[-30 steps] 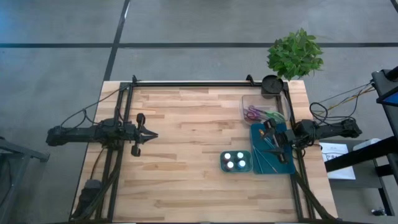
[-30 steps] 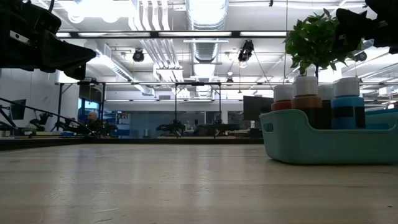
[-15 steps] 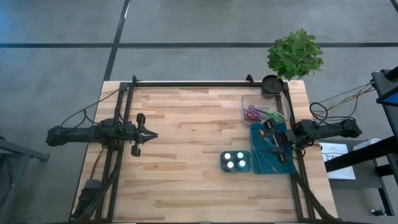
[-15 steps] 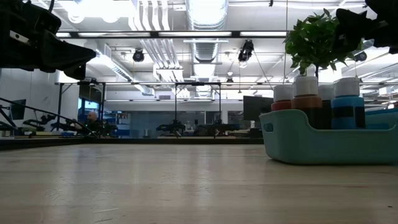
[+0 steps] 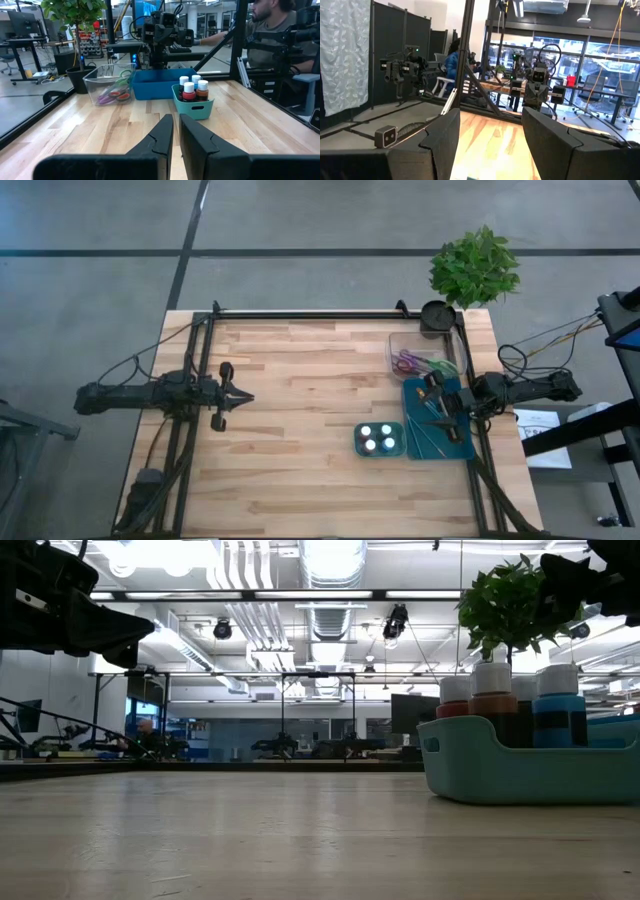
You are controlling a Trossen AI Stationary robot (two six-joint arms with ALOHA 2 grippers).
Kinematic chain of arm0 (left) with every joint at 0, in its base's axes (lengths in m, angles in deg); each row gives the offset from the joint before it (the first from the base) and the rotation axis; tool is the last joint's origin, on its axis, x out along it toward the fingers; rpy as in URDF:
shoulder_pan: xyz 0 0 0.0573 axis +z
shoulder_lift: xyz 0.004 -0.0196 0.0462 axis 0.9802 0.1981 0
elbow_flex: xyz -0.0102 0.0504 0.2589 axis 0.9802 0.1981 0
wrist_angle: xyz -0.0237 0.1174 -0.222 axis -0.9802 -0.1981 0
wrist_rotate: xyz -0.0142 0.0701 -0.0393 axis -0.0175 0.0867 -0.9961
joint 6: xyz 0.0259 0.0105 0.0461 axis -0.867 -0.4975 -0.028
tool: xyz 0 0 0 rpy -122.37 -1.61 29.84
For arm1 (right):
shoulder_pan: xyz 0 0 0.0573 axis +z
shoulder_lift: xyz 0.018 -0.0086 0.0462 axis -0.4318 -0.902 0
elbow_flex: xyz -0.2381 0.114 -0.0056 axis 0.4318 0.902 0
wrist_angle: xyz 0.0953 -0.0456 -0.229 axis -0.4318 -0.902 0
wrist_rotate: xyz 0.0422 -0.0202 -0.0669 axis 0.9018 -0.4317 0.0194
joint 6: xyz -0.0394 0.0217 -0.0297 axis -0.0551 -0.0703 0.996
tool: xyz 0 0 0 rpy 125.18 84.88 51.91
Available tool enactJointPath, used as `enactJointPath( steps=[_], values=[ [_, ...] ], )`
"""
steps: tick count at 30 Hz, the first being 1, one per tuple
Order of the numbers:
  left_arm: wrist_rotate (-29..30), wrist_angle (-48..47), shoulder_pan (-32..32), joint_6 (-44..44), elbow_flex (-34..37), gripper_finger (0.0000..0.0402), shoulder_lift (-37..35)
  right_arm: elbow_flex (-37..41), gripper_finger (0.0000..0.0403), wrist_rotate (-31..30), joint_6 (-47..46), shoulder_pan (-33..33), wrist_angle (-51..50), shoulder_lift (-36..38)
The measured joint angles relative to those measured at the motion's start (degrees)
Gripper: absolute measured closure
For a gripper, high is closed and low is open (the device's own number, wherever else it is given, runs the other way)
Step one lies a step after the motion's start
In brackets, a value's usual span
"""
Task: Pick & Place Paint Supplies
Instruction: Return to Home Position
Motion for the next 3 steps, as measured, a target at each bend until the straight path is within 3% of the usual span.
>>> enactJointPath(
  steps=[3],
  values=[
    [0.0,-0.01,0.02,0.0,0.0,0.0362,0.0,0.0,0.0192,0.0,-0.1,0.0,0.0,0.0]
  ],
)
